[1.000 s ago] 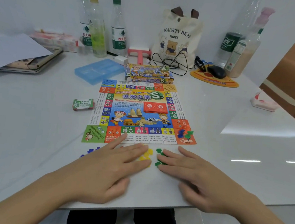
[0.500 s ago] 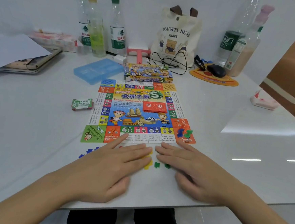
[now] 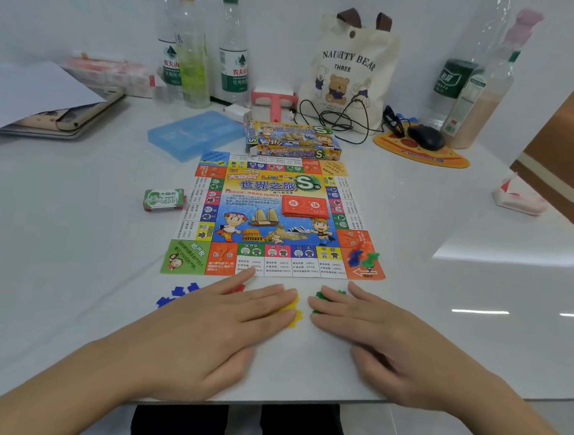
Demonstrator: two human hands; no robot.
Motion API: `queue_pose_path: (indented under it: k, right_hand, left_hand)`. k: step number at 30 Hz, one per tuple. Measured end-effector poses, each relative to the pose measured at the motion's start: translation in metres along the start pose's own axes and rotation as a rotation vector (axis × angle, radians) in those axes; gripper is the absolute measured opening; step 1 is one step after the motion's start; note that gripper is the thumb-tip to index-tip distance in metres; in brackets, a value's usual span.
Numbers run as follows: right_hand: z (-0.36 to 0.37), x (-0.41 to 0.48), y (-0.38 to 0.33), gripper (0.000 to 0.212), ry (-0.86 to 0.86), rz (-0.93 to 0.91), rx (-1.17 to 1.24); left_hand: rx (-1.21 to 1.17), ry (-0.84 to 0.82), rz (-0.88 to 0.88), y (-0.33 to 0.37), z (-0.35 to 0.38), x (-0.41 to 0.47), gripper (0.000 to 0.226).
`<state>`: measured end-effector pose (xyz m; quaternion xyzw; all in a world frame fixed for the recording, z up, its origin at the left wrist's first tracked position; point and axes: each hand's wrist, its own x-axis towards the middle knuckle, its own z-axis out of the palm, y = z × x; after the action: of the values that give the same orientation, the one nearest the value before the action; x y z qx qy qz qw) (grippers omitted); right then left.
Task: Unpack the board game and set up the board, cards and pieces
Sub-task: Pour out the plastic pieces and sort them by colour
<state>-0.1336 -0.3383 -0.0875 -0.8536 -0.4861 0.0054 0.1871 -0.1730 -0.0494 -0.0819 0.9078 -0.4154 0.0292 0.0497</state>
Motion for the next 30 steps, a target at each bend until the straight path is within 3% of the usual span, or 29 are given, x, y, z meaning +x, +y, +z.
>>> queue_pose_path:
  k: [30]
  right_hand:
    - [0.001, -0.002, 0.002, 0.050, 0.078, -0.006, 0.017]
  left_hand:
    - [0.107, -0.012, -0.012, -0.005, 0.000, -0.013, 0.057]
